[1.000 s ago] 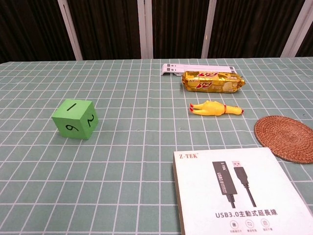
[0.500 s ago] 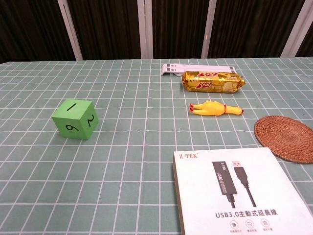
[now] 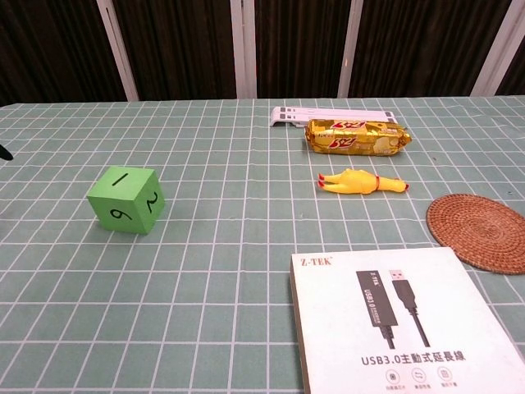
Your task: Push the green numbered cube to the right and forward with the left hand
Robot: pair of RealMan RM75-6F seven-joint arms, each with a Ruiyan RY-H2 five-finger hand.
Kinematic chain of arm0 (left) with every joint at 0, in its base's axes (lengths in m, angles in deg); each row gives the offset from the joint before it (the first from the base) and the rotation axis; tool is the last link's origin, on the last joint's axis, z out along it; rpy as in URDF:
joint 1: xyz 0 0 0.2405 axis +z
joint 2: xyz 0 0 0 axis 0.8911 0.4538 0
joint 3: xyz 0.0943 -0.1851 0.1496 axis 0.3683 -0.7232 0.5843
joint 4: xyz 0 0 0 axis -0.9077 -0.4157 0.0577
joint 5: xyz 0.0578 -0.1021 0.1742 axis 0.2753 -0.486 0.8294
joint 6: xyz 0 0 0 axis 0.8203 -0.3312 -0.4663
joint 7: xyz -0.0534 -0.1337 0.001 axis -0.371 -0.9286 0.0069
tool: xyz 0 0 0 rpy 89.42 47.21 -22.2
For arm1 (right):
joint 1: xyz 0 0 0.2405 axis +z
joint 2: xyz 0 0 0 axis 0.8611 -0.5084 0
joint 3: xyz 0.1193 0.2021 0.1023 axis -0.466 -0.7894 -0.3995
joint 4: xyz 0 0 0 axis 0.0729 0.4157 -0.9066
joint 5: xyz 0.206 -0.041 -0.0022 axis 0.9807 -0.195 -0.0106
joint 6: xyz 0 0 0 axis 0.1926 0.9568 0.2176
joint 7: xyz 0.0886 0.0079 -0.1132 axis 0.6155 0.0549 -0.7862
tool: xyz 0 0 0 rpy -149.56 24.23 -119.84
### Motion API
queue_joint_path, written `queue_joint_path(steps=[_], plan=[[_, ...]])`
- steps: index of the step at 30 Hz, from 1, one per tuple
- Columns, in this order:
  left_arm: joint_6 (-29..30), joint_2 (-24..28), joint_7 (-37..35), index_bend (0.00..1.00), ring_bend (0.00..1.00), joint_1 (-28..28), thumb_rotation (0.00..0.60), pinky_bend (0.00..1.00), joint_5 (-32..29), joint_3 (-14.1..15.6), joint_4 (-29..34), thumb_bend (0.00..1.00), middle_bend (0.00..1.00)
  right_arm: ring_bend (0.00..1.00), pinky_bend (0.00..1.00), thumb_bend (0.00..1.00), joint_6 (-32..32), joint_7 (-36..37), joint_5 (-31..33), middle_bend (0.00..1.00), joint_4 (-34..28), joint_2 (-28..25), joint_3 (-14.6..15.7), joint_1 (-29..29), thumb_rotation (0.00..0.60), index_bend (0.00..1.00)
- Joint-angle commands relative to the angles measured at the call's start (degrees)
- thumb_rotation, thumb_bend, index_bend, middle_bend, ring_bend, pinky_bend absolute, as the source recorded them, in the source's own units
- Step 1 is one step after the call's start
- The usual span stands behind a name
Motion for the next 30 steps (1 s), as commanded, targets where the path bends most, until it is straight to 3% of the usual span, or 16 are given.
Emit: queue_joint_path(steps=[1,12,30], plan=[[-1.8,-1.3,2.3,0.16,0.58,-2.9,0.600,0.69,-3.5,0.4,0.6,0.77,0.76,0.00,0.00,0.07,0.0,-0.1,0.1,0.00,0.0,0.0,0.0,0.0,0.600,0.05],[0.5,-5.9,7.6,0.15,0.58,-8.4,0.600,0.69,-9.4,1.8,2.2,0.77,0.76,0.00,0.00,0.07,-0.1,-0.3,0.5,0.00,-0.1,0.0,-0.1,0.0,0.600,0.05],[3.4,-11.2,9.1,0.16,0.58,-11.0,0.600,0.69,-10.0,3.4,1.6,0.77,0.76,0.00,0.00,0.07,0.2,0.3,0.8,0.00,-0.2,-0.4,-0.3,-0.2,0.600,0.05]])
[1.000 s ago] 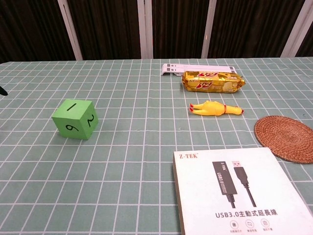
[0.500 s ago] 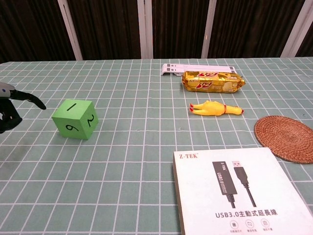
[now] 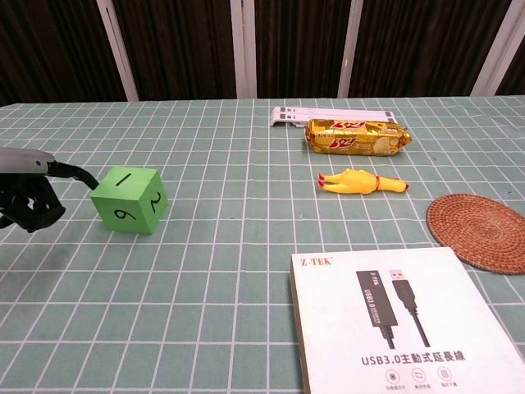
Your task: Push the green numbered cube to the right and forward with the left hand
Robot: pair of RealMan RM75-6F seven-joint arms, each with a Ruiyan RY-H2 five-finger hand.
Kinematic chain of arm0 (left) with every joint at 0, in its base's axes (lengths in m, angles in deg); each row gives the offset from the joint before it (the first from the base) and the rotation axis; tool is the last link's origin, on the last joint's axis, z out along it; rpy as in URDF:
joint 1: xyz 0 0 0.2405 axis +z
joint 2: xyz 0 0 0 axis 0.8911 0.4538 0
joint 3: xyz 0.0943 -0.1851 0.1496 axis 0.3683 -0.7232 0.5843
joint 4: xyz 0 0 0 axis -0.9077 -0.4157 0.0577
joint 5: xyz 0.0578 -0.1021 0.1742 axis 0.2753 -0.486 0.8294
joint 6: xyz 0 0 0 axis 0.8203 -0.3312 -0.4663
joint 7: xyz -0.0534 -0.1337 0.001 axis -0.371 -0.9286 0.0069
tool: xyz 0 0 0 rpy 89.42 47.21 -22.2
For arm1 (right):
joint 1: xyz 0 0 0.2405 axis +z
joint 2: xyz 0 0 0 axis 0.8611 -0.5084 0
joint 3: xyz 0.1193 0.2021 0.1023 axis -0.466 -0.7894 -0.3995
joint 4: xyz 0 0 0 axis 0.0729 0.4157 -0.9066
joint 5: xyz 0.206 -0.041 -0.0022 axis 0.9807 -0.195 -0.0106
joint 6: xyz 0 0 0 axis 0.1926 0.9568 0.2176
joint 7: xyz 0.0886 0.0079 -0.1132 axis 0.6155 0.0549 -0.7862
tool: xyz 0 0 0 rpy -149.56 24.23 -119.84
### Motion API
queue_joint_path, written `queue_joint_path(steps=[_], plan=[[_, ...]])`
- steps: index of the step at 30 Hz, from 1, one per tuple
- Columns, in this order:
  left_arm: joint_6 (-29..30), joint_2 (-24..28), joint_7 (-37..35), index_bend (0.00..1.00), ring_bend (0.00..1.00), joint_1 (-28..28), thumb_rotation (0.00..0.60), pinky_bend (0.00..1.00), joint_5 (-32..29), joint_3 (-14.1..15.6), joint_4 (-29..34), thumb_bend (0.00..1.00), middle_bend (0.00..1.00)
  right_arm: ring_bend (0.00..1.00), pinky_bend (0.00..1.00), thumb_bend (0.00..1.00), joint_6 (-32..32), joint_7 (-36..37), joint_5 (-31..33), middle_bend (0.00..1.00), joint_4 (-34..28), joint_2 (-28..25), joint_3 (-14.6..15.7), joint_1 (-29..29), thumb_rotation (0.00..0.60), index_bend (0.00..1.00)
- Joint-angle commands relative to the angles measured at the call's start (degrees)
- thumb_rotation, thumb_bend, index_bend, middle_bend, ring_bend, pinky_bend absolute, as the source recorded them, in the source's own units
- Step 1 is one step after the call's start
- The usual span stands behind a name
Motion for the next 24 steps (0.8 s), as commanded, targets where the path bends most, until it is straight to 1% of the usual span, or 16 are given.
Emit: queue_joint_path(steps=[1,9,17,24], plan=[[0.4,-0.5,0.4,0.16,0.58,-0.3,0.600,0.69,0.3,0.4,0.4,0.77,0.76,0.00,0.00,0.07,0.1,0.2,0.1,0.00,-0.1,-0.1,0.0,-0.1,0.600,0.05],[1.3,-1.1,0.7,0.16,0.58,-0.5,0.600,0.69,1.4,1.3,2.1,0.77,0.76,0.00,0.00,0.07,0.3,0.9,0.2,0.00,0.0,-0.4,-0.2,-0.2,0.600,0.05],[2.4,-1.4,2.3,0.16,0.58,-1.5,0.600,0.69,2.8,1.9,5.6,0.77,0.76,0.00,0.00,0.07,0.6,1.1,0.2,0.00,-0.2,-0.6,-0.2,-0.4,0.600,0.05],[4.5,-2.9,5.0,0.16,0.58,-3.0,0.600,0.69,1.3,1.9,7.1,0.77,0.76,0.00,0.00,0.07,0.8,1.6,0.3,0.00,-0.3,-0.8,-0.3,-0.6,0.600,0.05]])
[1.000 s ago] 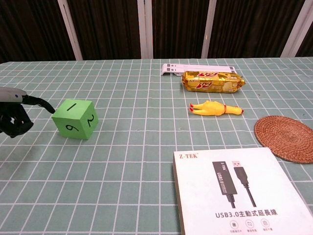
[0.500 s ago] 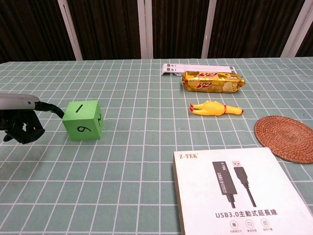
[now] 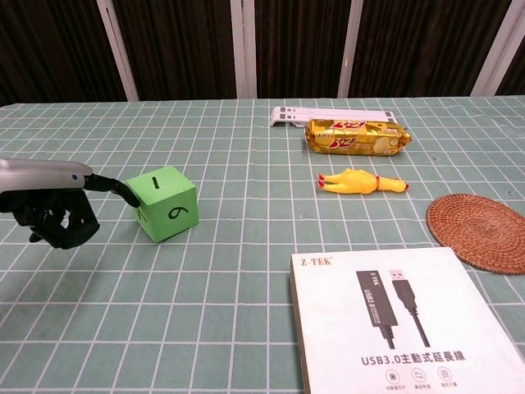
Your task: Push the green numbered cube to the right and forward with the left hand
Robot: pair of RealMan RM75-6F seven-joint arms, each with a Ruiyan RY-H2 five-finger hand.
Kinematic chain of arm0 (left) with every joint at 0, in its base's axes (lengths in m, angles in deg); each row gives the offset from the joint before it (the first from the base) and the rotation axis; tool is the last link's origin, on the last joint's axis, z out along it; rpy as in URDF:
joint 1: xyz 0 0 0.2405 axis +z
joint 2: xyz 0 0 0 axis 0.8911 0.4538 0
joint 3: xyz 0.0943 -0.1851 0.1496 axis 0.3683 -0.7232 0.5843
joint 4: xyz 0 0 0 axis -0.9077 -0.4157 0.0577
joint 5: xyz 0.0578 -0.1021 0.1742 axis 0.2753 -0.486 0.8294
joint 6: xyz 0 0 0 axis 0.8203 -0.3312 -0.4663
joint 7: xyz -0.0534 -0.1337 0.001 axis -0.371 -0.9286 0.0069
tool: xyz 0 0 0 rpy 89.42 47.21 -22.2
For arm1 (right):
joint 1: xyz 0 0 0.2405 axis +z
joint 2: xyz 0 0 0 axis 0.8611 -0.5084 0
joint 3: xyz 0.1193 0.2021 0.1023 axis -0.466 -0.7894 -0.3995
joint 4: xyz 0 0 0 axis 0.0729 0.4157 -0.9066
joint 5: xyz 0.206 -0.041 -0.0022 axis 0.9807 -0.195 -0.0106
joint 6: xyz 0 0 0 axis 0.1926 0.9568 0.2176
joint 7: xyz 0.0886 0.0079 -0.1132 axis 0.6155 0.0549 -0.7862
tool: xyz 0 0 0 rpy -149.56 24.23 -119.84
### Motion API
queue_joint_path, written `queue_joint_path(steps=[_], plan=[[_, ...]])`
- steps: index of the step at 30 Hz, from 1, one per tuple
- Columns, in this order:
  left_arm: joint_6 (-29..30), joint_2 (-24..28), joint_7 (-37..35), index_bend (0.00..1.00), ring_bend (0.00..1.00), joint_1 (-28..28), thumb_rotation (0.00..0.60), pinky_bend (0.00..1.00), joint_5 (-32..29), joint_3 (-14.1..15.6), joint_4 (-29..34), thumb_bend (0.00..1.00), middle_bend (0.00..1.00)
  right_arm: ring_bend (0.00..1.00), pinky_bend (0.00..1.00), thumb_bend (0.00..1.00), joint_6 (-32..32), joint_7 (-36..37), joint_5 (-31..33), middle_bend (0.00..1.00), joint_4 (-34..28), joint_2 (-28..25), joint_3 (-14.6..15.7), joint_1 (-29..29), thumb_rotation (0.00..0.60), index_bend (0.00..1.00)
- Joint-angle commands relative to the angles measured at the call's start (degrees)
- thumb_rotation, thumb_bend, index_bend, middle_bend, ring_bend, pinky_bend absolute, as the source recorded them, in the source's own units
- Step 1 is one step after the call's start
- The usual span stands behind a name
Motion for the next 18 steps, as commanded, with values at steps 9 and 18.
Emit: queue_joint_path(steps=[9,18], plan=[[3.1,-3.7,4.6,0.16,0.58,-3.1,0.600,0.69,-3.3,-0.5,1.3,0.77,0.76,0.00,0.00,0.07,0.4,0.5,0.2,0.00,-0.1,-0.3,-0.1,-0.3,0.600,0.05],[7.0,-7.4,8.7,0.16,0.58,-5.2,0.600,0.69,-5.7,-1.2,0.7,0.77,0.76,0.00,0.00,0.07,0.4,0.9,0.3,0.00,-0.1,-0.5,-0.2,-0.4,0.600,0.05]])
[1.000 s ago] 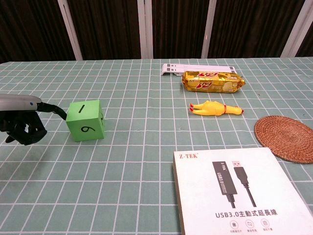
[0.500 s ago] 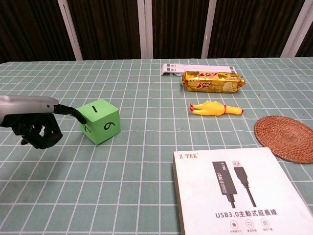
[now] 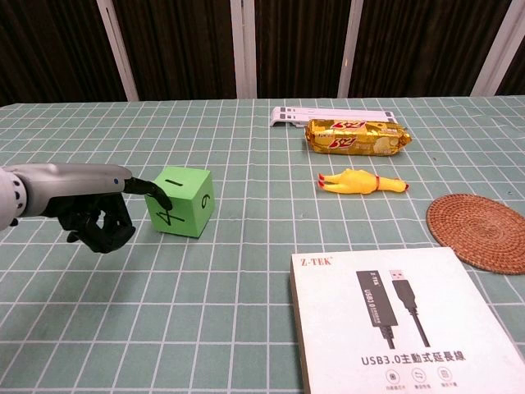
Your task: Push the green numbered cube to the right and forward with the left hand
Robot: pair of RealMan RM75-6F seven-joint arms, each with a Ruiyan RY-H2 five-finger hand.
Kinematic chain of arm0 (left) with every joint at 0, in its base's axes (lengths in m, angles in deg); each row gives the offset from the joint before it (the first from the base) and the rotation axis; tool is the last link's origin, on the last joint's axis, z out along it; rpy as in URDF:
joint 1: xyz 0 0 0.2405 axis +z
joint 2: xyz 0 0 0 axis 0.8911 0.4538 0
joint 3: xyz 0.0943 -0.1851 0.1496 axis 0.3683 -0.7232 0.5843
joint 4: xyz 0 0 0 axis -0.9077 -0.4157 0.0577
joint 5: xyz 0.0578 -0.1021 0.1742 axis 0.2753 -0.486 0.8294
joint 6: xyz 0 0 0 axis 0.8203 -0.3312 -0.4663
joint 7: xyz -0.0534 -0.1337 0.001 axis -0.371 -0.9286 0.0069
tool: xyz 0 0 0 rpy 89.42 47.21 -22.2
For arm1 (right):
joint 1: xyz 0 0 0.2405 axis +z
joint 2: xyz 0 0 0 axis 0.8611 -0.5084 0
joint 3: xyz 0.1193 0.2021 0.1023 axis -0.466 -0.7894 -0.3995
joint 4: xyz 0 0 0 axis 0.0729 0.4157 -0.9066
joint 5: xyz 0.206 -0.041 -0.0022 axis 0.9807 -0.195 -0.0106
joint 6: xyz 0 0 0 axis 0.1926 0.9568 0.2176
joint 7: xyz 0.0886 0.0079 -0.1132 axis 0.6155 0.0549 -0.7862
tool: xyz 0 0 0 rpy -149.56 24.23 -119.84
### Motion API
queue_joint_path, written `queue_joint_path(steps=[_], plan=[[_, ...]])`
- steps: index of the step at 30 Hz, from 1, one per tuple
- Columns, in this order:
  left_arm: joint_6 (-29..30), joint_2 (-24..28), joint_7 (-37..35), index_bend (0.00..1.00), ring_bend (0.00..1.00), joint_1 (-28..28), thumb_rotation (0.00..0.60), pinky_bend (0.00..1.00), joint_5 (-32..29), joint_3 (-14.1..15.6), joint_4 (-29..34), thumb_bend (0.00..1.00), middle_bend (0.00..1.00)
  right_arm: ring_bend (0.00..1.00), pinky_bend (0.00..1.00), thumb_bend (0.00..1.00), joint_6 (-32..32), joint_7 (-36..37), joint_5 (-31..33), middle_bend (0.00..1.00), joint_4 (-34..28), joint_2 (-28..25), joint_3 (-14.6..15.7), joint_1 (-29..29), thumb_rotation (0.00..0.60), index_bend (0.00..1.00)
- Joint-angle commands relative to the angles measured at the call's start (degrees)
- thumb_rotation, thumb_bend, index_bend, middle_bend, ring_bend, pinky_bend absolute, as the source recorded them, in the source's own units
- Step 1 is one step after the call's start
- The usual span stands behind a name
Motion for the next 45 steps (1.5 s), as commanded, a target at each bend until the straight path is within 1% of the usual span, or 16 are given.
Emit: queue_joint_path(steps=[1,9,16,20,27,36,45], plan=[[1.0,-1.3,1.5,0.16,0.58,-0.9,0.600,0.69,-1.1,-0.5,-0.5,0.77,0.76,0.00,0.00,0.07,-0.1,0.0,0.1,0.00,0.0,0.0,0.0,0.0,0.600,0.05],[3.3,-5.8,5.5,0.16,0.58,-3.5,0.600,0.69,-3.7,-1.7,-1.8,0.76,0.76,0.00,0.00,0.07,-0.4,-0.2,0.3,0.00,0.1,0.1,-0.1,0.1,0.600,0.05],[7.8,-9.8,9.1,0.17,0.58,-4.9,0.600,0.69,-2.6,-2.3,-3.0,0.76,0.76,0.00,0.00,0.07,-0.4,0.3,0.4,0.00,0.2,-0.1,-0.1,0.1,0.600,0.05],[9.3,-11.2,10.5,0.17,0.58,-5.3,0.600,0.69,-3.4,-2.9,-3.9,0.76,0.76,0.00,0.00,0.07,-0.4,0.6,0.4,0.00,0.2,-0.2,-0.2,0.1,0.600,0.05],[9.6,-12.4,12.1,0.17,0.58,-6.0,0.600,0.69,-5.5,-4.4,-6.2,0.76,0.76,0.00,0.00,0.07,-0.8,0.5,0.5,0.00,0.3,-0.2,-0.1,0.2,0.600,0.05],[9.9,-15.2,14.4,0.17,0.58,-7.8,0.600,0.69,-7.0,-7.0,-10.0,0.76,0.76,0.00,0.00,0.07,-0.8,0.3,0.7,0.00,0.1,-0.1,-0.2,0.2,0.600,0.05],[11.0,-16.6,16.7,0.18,0.58,-8.7,0.600,0.69,-8.8,-8.3,-12.7,0.75,0.76,0.00,0.00,0.07,-2.6,1.9,0.7,0.00,-0.3,-0.9,0.3,0.6,0.600,0.05]])
